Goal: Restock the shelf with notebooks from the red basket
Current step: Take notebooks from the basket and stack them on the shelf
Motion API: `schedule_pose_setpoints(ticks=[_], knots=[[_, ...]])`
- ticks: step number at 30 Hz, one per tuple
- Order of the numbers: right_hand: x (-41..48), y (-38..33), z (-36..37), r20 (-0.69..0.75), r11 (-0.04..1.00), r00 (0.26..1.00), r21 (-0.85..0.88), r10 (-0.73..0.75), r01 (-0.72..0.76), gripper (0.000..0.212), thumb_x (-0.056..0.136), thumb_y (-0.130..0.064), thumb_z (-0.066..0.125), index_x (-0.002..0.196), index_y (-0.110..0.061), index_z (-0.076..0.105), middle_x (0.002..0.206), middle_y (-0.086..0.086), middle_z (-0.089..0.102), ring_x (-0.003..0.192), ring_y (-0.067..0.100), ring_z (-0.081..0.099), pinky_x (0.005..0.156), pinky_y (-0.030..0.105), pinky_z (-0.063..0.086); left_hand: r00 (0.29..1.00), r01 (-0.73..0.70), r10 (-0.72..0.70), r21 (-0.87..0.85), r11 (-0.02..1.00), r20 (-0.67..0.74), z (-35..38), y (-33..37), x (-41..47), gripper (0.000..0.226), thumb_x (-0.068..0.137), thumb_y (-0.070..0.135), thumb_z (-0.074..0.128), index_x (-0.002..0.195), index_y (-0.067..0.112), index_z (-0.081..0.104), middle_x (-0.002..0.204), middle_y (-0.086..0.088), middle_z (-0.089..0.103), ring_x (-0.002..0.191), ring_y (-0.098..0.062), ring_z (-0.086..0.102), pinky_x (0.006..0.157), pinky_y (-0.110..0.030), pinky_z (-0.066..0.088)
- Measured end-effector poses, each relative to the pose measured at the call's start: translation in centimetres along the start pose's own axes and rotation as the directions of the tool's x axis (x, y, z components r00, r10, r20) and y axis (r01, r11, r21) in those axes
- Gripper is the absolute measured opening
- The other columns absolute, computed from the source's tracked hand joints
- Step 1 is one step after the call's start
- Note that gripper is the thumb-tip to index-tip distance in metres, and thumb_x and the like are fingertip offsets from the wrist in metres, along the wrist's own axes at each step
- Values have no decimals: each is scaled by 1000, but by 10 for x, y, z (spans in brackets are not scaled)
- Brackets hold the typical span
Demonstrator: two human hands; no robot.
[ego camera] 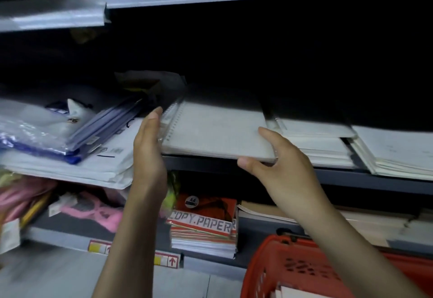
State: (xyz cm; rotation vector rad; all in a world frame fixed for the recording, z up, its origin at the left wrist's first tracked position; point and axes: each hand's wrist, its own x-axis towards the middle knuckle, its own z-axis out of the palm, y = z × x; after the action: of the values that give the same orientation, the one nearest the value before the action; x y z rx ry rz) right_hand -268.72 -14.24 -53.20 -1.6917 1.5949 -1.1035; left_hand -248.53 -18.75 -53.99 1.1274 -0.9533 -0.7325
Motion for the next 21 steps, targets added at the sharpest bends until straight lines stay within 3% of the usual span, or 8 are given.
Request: schedule_pose_setpoints(ticks=[2, 3, 6, 9, 11, 13, 17, 21], knots=[[13, 2, 6, -8, 1000, 1000, -4, 7, -7, 77, 82, -49, 71, 148, -34, 35, 139, -2, 56, 123, 17, 57, 107, 35, 43, 999, -32, 31, 51, 998, 21, -3, -2, 1, 47, 98, 51, 36, 137, 32, 54, 139, 16, 53, 130, 0, 45, 112, -30, 30], [18, 1, 10, -9, 1000, 1000, 0, 7, -7, 77, 82, -49, 71, 149, -34, 35, 134, 1, 60, 115, 18, 63, 103, 38, 48, 999, -51, 50, 88, 995, 19, -4, -2, 0, 46, 100, 51, 35, 137, 32, 53, 139, 15, 53, 130, -1, 45, 112, -30, 31], [29, -4, 18, 17, 998, 1000, 59, 12, -13, 75, 85, -42, 71, 149, -33, 34, 126, -2, 63, 72, 1, 70, 80, 26, 59, 992, -127, 126, 191, 973, 15, -3, -4, -1, 41, 103, 43, 37, 138, 28, 52, 136, 13, 54, 124, -2, 49, 104, -23, 36], [38, -8, 22, 10, 989, 999, 135, 53, -54, 74, 84, -39, 74, 148, -34, 38, 95, -14, 64, 60, 5, 70, 70, 27, 61, 981, -188, 195, 238, 953, -8, -1, -8, 5, 32, 102, 34, 46, 132, 27, 56, 128, 6, 59, 117, -1, 54, 98, -17, 41], [43, -8, 24, -3, 991, 998, 117, 65, -64, 74, 82, -40, 75, 147, -35, 40, 103, -18, 62, 55, 5, 69, 61, 22, 58, 976, -196, 213, 260, 945, -38, -1, -12, 9, 28, 100, 30, 51, 128, 30, 58, 124, 4, 61, 117, -5, 56, 95, -16, 43], [48, -9, 25, -26, 996, 997, 51, 74, -73, 73, 81, -42, 76, 146, -36, 42, 126, -8, 62, 58, 6, 69, 58, 19, 55, 969, -199, 233, 306, 931, -78, 1, -14, 12, 25, 99, 29, 54, 123, 31, 61, 119, 5, 63, 114, -6, 58, 93, -17, 44], [52, -8, 25, -49, 998, 997, -19, 63, -64, 73, 79, -45, 76, 144, -35, 44, 140, 1, 56, 96, 24, 71, 84, 37, 58, 958, -181, 239, 319, 930, -155, 7, -15, 17, 23, 95, 29, 59, 118, 28, 65, 112, 5, 67, 109, -7, 62, 94, -26, 50], [48, -9, 18, -33, 998, 999, -39, 38, -39, 75, 84, -50, 70, 149, -32, 36, 139, 0, 56, 80, 14, 73, 78, 33, 60, 916, -142, 256, 346, 927, -309, 19, -13, 8, 29, 94, 30, 54, 121, 24, 62, 119, 7, 63, 114, -9, 56, 98, -28, 44]])
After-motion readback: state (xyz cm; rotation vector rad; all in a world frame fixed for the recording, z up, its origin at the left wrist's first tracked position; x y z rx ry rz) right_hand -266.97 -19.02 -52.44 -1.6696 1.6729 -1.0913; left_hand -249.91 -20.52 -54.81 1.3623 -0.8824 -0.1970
